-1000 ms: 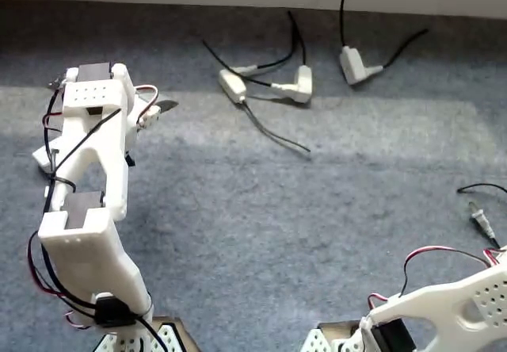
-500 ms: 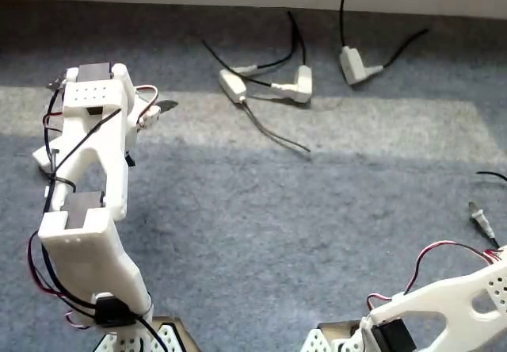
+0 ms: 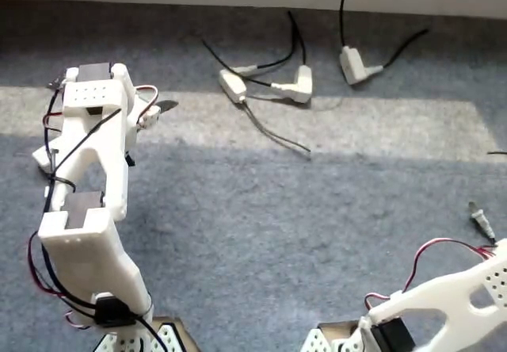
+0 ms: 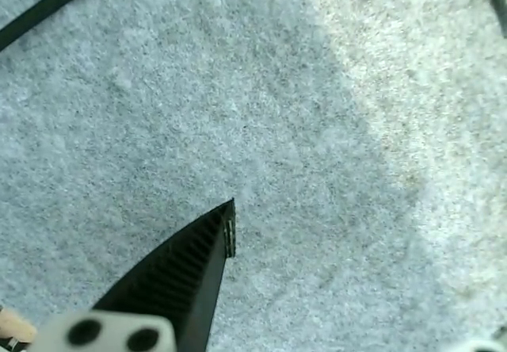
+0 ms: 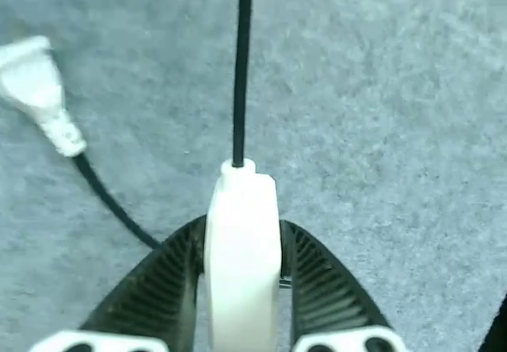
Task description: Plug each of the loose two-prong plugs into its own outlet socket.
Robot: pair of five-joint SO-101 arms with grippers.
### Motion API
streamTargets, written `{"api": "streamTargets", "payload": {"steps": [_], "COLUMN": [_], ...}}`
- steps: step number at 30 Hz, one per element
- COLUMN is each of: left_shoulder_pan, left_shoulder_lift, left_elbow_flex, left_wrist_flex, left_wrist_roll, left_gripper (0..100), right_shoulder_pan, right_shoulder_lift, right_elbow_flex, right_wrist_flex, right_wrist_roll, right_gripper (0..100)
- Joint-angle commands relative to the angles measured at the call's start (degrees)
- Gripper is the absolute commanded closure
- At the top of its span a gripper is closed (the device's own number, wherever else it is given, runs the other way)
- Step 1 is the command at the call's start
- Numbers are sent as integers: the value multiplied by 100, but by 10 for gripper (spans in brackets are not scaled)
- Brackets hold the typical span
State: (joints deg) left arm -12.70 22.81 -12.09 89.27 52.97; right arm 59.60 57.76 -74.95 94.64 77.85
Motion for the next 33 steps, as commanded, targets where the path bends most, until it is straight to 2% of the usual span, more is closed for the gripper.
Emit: {"api": "streamTargets", "payload": {"steps": [1,7,21,27,33], "left_shoulder_pan": [75,84,84,92,92], "left_shoulder_lift": [-22,-22,-22,-22,-31], "left_elbow_flex": [-22,-22,-31,-31,-40], "left_wrist_flex": [-62,-62,-88,-97,-97], "left_wrist_roll": [18,18,18,18,18], "left_gripper": [461,461,461,461,461], "right_shoulder_pan": [-602,-1437,-3477,-4462,-5323], "right_shoulder_lift": [-136,-163,-171,-189,-1279], "right_elbow_flex": [-857,-954,-945,-101,2132], "right_wrist_flex": [637,664,664,664,664], "right_wrist_roll": [-1415,-2840,-7349,-8035,-8695], "right_gripper": [971,971,971,976,976]}}
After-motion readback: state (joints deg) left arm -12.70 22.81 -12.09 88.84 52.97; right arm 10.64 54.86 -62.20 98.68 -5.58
